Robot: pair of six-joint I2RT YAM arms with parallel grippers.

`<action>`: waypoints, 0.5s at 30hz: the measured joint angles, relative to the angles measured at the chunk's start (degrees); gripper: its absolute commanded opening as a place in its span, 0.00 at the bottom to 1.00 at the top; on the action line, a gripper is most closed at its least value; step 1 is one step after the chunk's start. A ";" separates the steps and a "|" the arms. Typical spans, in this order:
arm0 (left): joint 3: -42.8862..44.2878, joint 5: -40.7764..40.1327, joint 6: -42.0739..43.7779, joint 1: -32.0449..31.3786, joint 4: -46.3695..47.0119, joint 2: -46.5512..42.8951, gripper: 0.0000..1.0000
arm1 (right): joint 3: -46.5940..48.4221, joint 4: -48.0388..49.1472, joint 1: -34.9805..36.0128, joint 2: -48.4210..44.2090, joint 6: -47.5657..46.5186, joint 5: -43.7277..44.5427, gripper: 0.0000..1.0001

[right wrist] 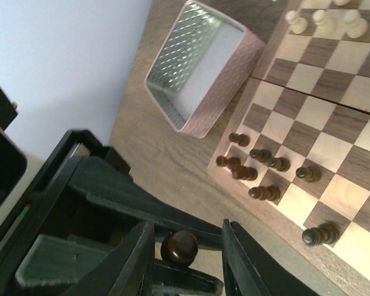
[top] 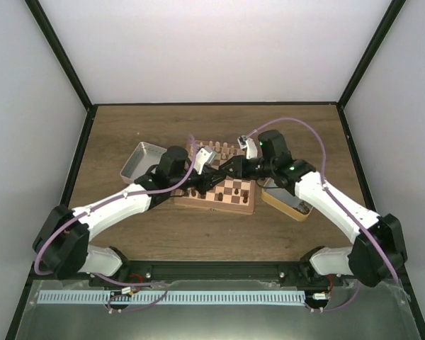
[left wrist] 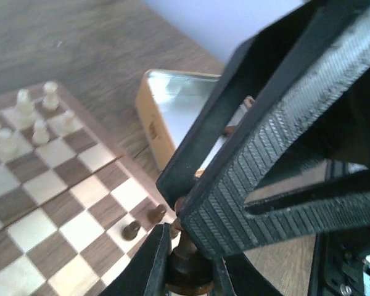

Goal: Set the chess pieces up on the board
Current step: Place the chess piece on the chessboard.

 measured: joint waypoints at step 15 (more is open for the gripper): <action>-1.33 13.66 18.67 0.02 2.05 -4.90 0.04 | 1.57 -9.25 -0.98 -10.54 -14.49 -13.33 0.28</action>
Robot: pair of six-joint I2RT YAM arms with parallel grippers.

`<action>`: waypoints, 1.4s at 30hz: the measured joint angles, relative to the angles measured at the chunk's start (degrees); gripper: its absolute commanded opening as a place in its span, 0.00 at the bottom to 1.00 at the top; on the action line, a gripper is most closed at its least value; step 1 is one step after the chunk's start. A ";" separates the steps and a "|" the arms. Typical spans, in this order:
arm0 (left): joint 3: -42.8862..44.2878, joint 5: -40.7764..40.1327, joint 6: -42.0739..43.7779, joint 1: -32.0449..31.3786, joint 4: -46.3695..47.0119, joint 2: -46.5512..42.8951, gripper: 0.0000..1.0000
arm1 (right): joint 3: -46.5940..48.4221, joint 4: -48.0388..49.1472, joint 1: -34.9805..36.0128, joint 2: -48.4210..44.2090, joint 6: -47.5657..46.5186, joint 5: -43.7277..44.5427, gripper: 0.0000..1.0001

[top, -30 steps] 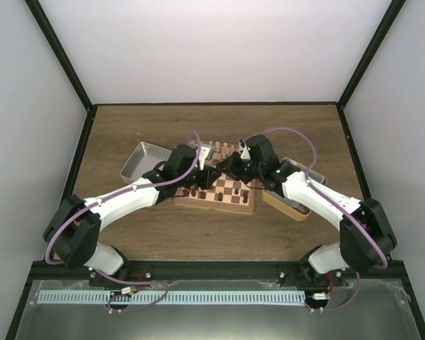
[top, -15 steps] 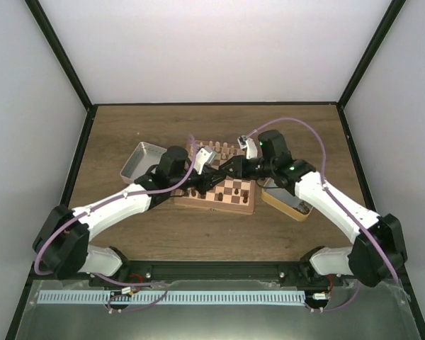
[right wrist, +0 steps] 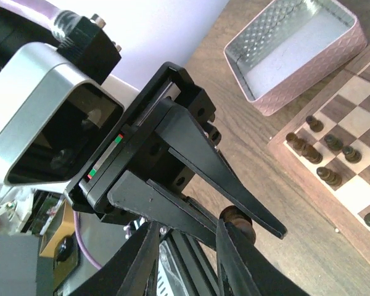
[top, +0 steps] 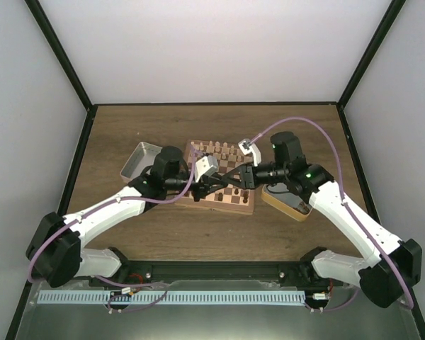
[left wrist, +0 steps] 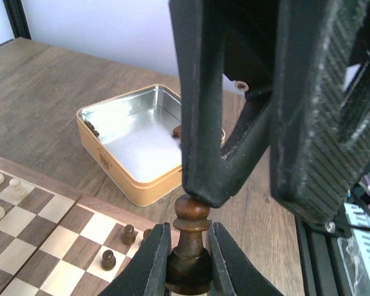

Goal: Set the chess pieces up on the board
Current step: Place the chess piece on the chessboard.

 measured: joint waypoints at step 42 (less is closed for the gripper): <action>0.61 -24.55 -1.57 -1.27 -9.60 -5.57 0.88 | -0.17 -3.06 0.37 5.84 -2.86 19.93 0.01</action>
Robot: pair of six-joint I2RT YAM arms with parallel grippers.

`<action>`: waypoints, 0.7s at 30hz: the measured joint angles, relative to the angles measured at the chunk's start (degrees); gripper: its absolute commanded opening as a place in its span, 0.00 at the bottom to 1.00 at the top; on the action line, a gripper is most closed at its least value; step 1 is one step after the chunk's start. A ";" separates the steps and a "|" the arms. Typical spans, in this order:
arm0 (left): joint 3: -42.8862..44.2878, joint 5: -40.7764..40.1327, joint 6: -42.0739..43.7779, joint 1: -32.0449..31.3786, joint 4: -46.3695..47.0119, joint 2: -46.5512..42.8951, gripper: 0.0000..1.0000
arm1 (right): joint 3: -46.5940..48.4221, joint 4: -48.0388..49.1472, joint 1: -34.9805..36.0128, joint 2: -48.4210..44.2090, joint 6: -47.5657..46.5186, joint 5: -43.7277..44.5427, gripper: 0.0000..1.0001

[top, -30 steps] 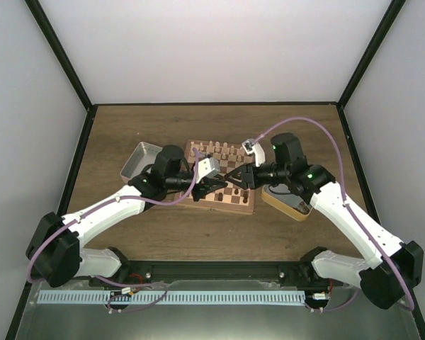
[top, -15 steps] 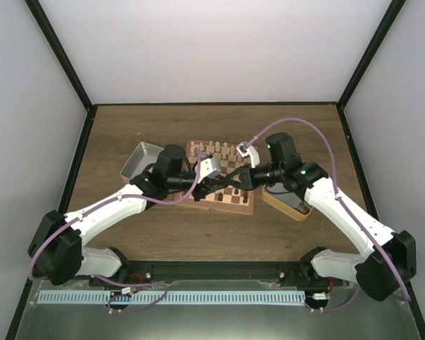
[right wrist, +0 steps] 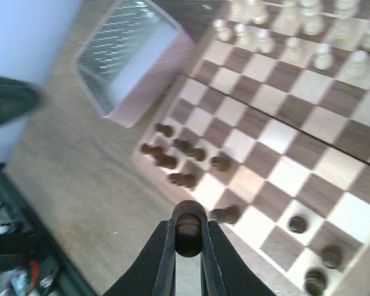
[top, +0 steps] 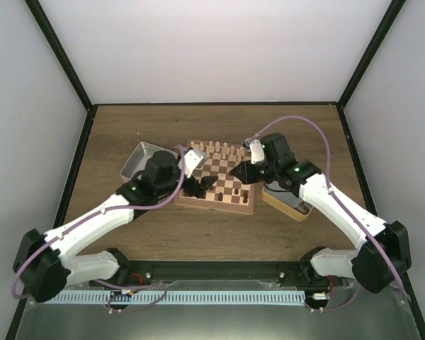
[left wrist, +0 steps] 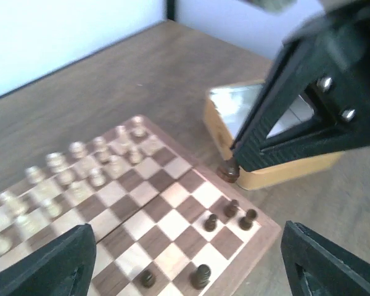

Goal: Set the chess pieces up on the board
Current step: Place the chess piece on the chessboard.

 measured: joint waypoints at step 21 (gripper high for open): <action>-10.23 -27.58 -7.17 0.02 5.27 -24.11 1.00 | 12.02 -2.69 11.96 30.91 0.04 24.09 0.04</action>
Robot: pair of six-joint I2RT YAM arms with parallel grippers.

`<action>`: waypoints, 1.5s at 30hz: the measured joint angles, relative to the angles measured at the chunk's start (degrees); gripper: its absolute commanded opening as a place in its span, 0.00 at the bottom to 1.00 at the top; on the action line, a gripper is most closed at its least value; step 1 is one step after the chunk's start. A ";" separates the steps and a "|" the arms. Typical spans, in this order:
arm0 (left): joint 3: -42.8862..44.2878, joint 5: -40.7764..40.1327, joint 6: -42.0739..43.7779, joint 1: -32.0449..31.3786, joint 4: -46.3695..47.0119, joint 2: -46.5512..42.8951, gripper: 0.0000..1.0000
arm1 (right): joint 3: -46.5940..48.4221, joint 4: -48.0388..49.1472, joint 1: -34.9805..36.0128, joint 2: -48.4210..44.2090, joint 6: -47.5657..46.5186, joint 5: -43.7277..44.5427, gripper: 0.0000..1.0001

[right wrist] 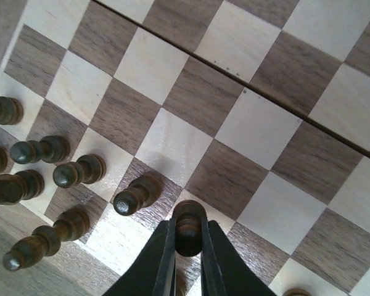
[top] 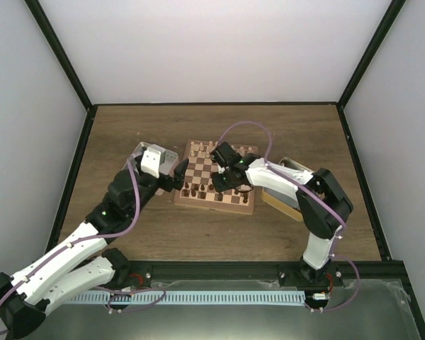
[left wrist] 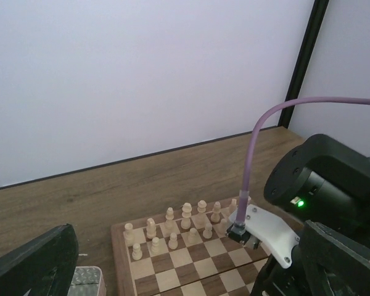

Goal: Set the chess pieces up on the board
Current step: Place the chess piece on the chessboard, then pick up the chess piece from the storage box.

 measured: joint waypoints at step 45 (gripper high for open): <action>-0.28 4.04 -0.31 0.00 -0.46 0.90 1.00 | -21.03 1.92 -18.91 -26.05 23.26 20.37 0.32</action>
